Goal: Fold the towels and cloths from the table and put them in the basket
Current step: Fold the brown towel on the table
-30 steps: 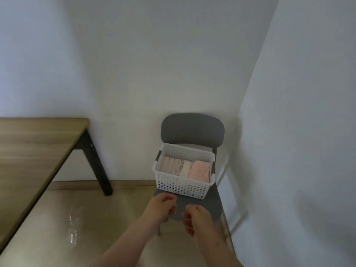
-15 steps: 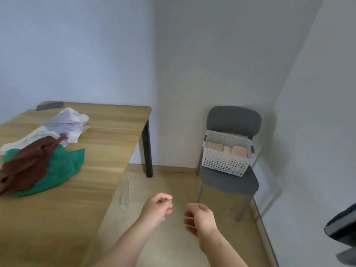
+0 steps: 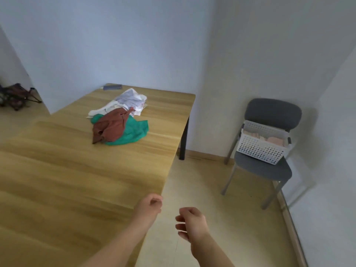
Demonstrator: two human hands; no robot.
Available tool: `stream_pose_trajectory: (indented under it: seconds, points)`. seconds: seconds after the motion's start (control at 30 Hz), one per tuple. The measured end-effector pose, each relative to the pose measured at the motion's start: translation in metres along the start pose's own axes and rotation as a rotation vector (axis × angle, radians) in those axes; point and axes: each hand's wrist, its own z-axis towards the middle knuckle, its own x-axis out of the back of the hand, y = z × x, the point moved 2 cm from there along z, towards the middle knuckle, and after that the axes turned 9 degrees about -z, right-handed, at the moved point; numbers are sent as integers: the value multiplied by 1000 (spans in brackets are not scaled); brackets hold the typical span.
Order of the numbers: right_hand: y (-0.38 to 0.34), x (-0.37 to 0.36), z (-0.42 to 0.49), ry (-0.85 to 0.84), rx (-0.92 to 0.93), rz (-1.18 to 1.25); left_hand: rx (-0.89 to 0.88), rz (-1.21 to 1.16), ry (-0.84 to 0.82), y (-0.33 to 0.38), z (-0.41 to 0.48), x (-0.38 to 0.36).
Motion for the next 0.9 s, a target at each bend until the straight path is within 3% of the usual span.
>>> stream_pose_trajectory:
  seconds: [0.13,0.43,0.57,0.77,0.9]
  points:
    - [30,-30,-25,-24,-36,-9,11,182,27,-27,-14,36]
    - [10,-93,0,44,-2,-104,-26,202,-3,-33,34,114]
    - [-21,-147,45,106,-7,-116,-74,231,-15,-22,103,165]
    - [-66,-229,118,207,-94,-119,-172,493,-35,8,233,236]
    - [-90,-254,155,250,-129,-162,-421,719,47,45,304,260]
